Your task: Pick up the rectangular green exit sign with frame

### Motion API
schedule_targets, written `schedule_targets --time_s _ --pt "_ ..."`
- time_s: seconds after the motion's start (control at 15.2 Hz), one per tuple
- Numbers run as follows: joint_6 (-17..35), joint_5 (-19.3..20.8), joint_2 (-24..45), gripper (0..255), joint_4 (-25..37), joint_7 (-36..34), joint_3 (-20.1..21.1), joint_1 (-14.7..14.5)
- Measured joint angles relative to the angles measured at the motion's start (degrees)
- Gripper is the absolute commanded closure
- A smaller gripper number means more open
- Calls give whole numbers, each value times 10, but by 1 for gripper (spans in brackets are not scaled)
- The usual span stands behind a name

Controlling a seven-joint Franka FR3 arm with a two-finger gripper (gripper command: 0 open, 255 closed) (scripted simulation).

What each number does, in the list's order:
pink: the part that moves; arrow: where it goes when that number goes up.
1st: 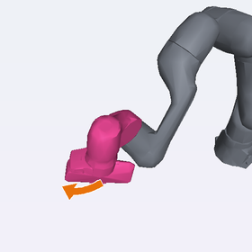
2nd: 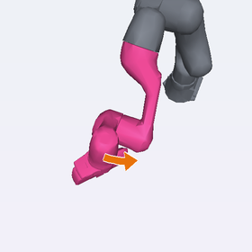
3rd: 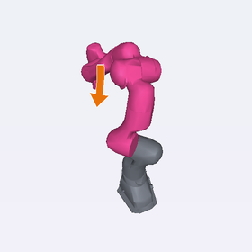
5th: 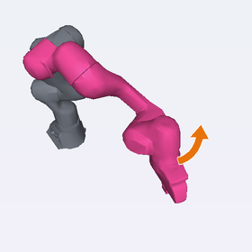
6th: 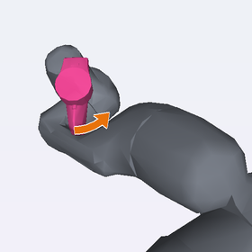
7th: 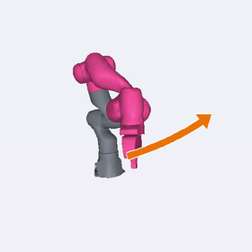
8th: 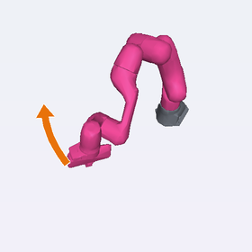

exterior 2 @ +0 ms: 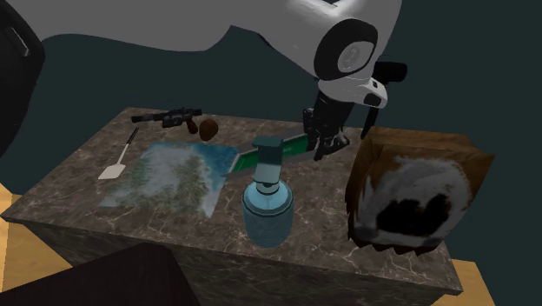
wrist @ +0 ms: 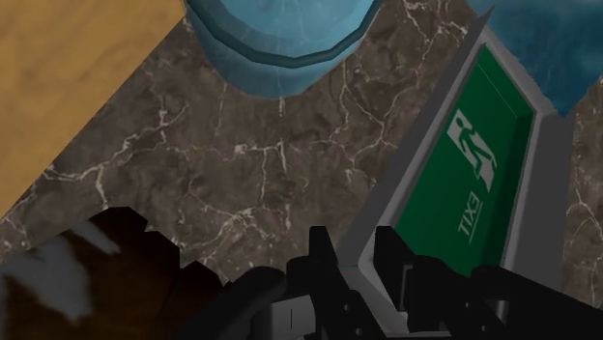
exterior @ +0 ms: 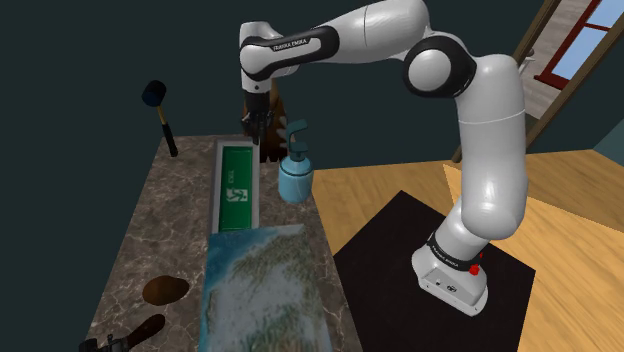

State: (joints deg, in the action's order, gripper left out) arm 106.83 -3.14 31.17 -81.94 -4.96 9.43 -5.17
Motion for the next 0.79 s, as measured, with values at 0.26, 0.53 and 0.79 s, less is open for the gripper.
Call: schedule_targets --time_s 0.26,0.53,0.79 --pt "-26 0 -7 255 19 -3 1 0" --pt "-54 0 -11 255 43 -5 1 0" --pt "-80 0 -14 255 66 -7 2 0"
